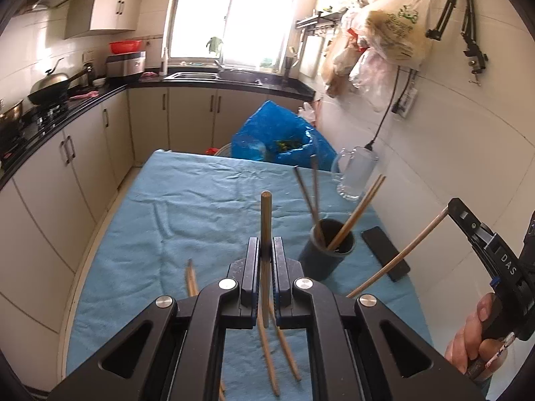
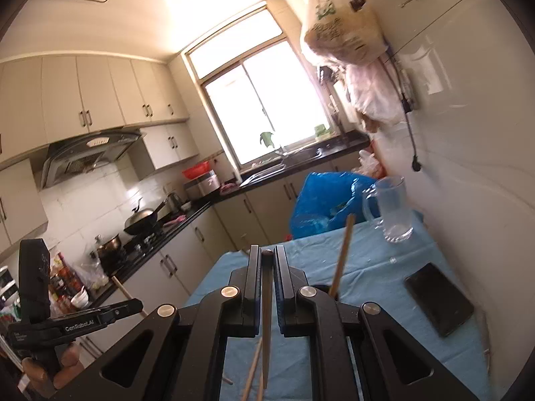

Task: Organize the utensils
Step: 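Lift both held chopsticks upright and carry them over the black cup, then lower both chopsticks into the black cup and open both grippers, then move both open grippers back to the chopsticks on the towel, then close the left gripper on a wooden chopstick, then close the right gripper on another wooden chopstick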

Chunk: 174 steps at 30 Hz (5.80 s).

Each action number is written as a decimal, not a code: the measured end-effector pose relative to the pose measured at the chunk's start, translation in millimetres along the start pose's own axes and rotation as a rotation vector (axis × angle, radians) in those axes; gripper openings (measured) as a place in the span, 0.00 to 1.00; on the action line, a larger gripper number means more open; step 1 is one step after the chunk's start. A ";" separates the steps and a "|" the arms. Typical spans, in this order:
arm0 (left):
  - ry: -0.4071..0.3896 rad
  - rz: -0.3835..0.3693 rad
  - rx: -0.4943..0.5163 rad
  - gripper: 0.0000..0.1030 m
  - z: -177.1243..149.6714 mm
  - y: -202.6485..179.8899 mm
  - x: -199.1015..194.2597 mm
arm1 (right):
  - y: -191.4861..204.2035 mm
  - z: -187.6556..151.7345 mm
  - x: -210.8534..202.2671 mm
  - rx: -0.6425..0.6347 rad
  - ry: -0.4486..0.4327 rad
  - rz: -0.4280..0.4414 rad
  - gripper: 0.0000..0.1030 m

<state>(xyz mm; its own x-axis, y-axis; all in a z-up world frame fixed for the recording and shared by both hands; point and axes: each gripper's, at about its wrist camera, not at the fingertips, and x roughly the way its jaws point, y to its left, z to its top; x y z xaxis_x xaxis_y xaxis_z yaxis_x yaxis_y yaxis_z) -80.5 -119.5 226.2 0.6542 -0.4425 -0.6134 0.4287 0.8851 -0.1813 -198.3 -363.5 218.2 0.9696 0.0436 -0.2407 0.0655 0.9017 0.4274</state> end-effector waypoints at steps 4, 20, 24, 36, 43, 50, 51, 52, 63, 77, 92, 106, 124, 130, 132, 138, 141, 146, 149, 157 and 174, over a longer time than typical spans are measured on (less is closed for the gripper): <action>0.002 -0.030 0.018 0.06 11.1 -14.2 3.7 | -6.0 12.7 -8.0 0.000 -0.034 -0.018 0.08; -0.072 -0.107 0.095 0.06 83.0 -80.2 15.2 | -12.3 72.7 -10.7 -0.039 -0.152 -0.081 0.08; -0.072 -0.113 0.093 0.06 94.0 -89.7 28.3 | -14.8 82.2 2.9 -0.038 -0.150 -0.091 0.08; 0.004 -0.086 0.054 0.06 94.3 -89.3 88.2 | -43.4 79.9 47.9 -0.009 -0.094 -0.134 0.08; 0.036 -0.079 0.053 0.06 89.5 -88.4 104.6 | -58.1 70.7 68.1 0.011 -0.037 -0.141 0.08; 0.062 -0.078 0.046 0.06 85.6 -88.0 110.3 | -59.1 61.7 81.7 0.020 0.024 -0.132 0.09; 0.064 -0.082 0.045 0.06 85.3 -87.8 109.9 | -59.7 61.8 82.8 0.025 0.036 -0.127 0.11; 0.063 -0.083 0.045 0.06 85.1 -87.4 108.6 | -60.0 62.3 82.8 0.028 0.038 -0.122 0.14; 0.004 -0.089 0.036 0.19 81.3 -77.5 75.8 | -51.4 68.5 49.2 0.029 -0.021 -0.124 0.27; -0.009 -0.052 -0.025 0.23 39.4 -24.0 32.8 | -26.8 22.7 24.6 0.032 0.062 -0.060 0.29; 0.206 0.094 -0.195 0.24 -34.2 89.5 82.9 | -6.7 -53.2 58.1 0.004 0.283 -0.037 0.35; 0.446 0.149 -0.289 0.17 -68.7 127.6 193.4 | -0.1 -73.8 66.8 -0.023 0.345 -0.029 0.35; 0.430 0.210 -0.309 0.11 -87.6 167.0 168.9 | 38.1 -87.2 79.6 -0.131 0.408 0.034 0.35; 0.429 0.064 -0.376 0.11 -80.4 168.6 169.6 | 62.4 -92.5 91.4 -0.164 0.425 0.054 0.35; 0.428 0.054 -0.365 0.11 -74.4 159.8 176.8 | 65.9 -94.2 91.4 -0.173 0.423 0.053 0.35; 0.452 0.106 -0.308 0.11 -67.7 138.4 201.1 | 62.1 -99.0 93.6 -0.167 0.443 0.030 0.35; 0.453 0.137 -0.300 0.11 -67.9 136.7 211.0 | 61.6 -97.7 93.2 -0.175 0.443 0.025 0.35; 0.453 0.167 -0.313 0.09 -72.4 147.5 203.3 | 66.8 -98.6 96.1 -0.192 0.455 0.029 0.35; 0.446 0.204 -0.317 0.09 -81.8 161.2 185.7 | 75.1 -102.3 102.7 -0.211 0.476 0.042 0.36; 0.406 0.213 -0.374 0.08 -106.8 195.6 146.7 | 108.6 -120.8 156.9 -0.253 0.606 0.088 0.38; 0.380 0.152 -0.376 0.08 -113.4 203.1 139.9 | 120.2 -178.9 328.9 -0.191 0.964 -0.001 0.38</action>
<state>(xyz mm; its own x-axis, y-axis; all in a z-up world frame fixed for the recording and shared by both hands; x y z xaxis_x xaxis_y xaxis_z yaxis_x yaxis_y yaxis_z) 27.5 14.8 16.4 0.3908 -0.2844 -0.8755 0.0492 0.9562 -0.2886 86.3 -163.8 34.5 0.3565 0.2989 -0.8852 -0.0551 0.9525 0.2995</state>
